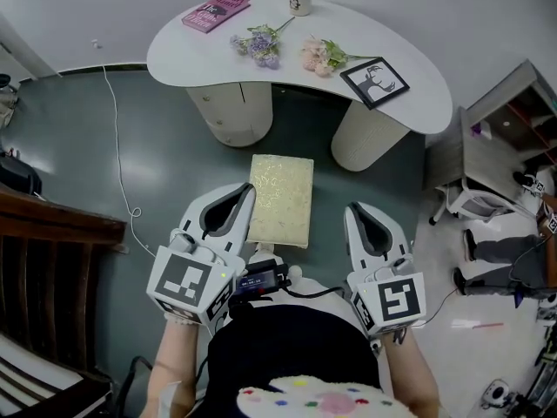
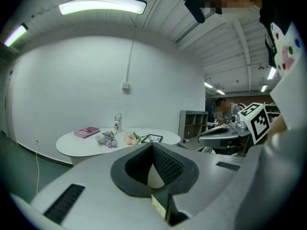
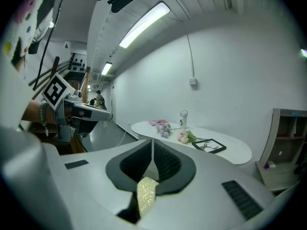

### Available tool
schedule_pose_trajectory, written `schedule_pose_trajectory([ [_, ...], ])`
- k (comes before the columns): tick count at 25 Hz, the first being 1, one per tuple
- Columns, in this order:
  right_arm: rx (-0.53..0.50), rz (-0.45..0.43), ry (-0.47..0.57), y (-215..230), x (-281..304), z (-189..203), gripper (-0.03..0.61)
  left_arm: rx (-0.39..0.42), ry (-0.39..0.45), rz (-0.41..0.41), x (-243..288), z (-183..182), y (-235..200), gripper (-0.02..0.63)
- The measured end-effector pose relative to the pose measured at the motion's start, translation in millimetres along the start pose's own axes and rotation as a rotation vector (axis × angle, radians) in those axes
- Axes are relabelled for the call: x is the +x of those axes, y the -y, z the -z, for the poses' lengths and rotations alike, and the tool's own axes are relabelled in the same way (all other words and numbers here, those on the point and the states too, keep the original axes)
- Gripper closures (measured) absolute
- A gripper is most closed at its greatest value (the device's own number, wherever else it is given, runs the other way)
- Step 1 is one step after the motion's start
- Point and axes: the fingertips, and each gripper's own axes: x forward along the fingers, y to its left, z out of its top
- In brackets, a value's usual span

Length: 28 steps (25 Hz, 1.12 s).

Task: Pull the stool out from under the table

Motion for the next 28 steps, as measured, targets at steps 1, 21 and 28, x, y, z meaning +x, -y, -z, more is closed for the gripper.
schedule_pose_trajectory([
  [1,-0.011,0.004,0.001,1,-2,0,0.535,0.005,-0.002,0.000,-1,1,3,0.597],
  [21,0.006,0.011,-0.025,6,-9,13,0.535,0.022,-0.017,0.022,4,8,23,0.597],
  [28,0.010,-0.001,-0.024,3,-8,11,0.535,0.020,-0.022,0.015,4,9,20,0.597],
])
